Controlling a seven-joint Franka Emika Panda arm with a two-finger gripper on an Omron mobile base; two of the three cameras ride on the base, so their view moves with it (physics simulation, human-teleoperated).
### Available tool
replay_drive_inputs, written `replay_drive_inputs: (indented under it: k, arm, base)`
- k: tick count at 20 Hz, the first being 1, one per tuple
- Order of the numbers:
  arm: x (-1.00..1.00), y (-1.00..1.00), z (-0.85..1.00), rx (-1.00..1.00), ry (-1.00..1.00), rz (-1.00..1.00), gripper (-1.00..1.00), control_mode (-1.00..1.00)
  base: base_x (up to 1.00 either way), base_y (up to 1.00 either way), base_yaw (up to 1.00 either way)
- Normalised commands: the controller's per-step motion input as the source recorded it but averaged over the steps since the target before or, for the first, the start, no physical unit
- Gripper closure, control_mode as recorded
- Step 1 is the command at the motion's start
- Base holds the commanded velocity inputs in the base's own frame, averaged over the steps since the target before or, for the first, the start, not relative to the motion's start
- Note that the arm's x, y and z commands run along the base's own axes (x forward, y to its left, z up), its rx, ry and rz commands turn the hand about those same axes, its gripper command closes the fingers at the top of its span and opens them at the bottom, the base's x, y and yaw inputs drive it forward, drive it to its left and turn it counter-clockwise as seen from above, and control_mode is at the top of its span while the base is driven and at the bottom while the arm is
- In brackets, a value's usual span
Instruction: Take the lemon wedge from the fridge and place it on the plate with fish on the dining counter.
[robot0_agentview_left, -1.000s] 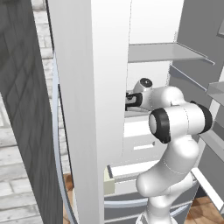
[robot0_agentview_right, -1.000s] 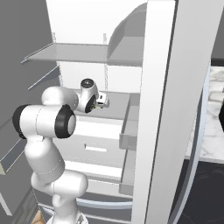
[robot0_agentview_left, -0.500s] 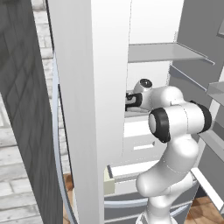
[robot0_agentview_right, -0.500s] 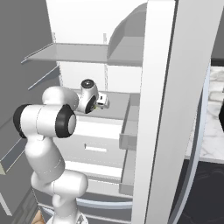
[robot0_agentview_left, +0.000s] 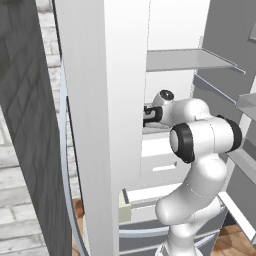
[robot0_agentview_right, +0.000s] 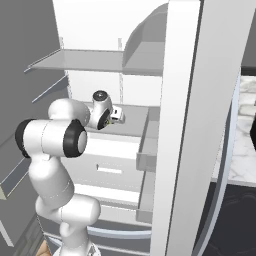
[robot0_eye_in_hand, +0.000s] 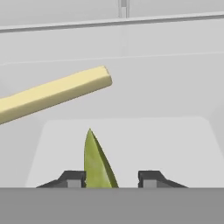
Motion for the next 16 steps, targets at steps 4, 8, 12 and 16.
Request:
replay_drive_inputs:
  k: [4,8,12,16]
  arm:
    - [0.0,0.0,0.0,0.0,0.0,0.0,1.0,-1.0]
    - [-0.54,0.1,0.04,0.0,-0.01,0.0,1.0,-1.0]
    - [-0.8,0.18,0.81,0.15,0.0,-0.03,1.0,-1.0]
    - [-0.96,0.23,1.0,0.24,0.03,-0.05,1.0,-1.0]
  base:
    - [0.0,0.0,0.0]
    - [0.0,0.0,0.0]
    - [0.0,0.0,0.0]
    - [0.0,0.0,0.0]
